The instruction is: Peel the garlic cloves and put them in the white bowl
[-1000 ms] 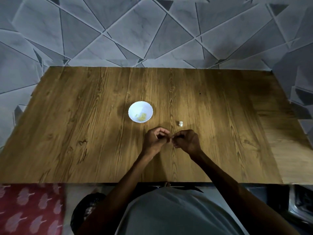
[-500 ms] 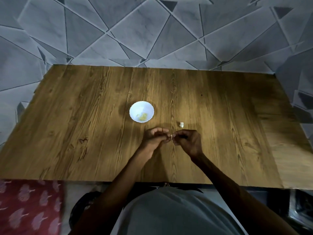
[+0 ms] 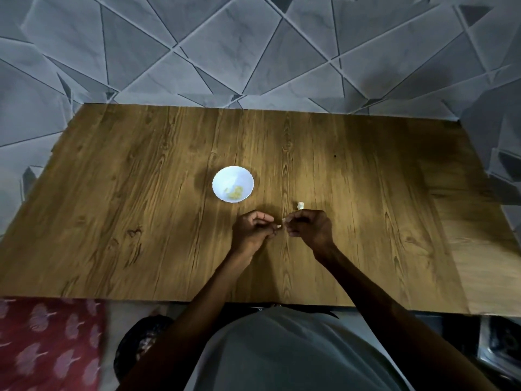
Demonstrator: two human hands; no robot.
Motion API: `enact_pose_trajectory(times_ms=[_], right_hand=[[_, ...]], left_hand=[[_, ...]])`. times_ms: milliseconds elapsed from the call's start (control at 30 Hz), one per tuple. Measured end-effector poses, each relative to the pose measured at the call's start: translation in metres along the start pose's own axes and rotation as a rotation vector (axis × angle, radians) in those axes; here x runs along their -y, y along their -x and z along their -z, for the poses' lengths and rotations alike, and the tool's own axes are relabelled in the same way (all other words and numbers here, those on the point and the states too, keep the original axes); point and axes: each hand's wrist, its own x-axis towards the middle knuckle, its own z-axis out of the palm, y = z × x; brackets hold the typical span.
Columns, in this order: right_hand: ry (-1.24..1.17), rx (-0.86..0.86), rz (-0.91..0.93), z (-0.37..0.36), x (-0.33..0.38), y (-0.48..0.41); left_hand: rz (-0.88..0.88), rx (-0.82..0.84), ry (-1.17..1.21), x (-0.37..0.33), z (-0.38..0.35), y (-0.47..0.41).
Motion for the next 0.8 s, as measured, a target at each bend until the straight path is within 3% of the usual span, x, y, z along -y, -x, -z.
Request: enact_pose_trajectory(times_ms=[233, 367, 500, 667, 800], right_hand=[[0.365, 0.002, 0.281, -0.001, 0.001, -0.016], [0.342, 0.106, 0.216, 0.002, 0.004, -0.007], [0.373, 0.080, 0.286, 0.006, 0.007, -0.002], [0.400, 0.063, 0.419, 0.009, 0.008, 0.000], [0.383, 0.042, 0.497, 0.008, 0.008, 0.005]], left_hand=[[-0.019, -0.068, 0.009, 0.001, 0.001, -0.002], [0.010, -0.063, 0.072, -0.001, -0.002, -0.004], [0.051, -0.020, 0.194, -0.001, -0.005, -0.004], [0.227, 0.091, 0.442, -0.007, -0.001, -0.003], [0.309, 0.128, 0.502, -0.010, 0.001, -0.005]])
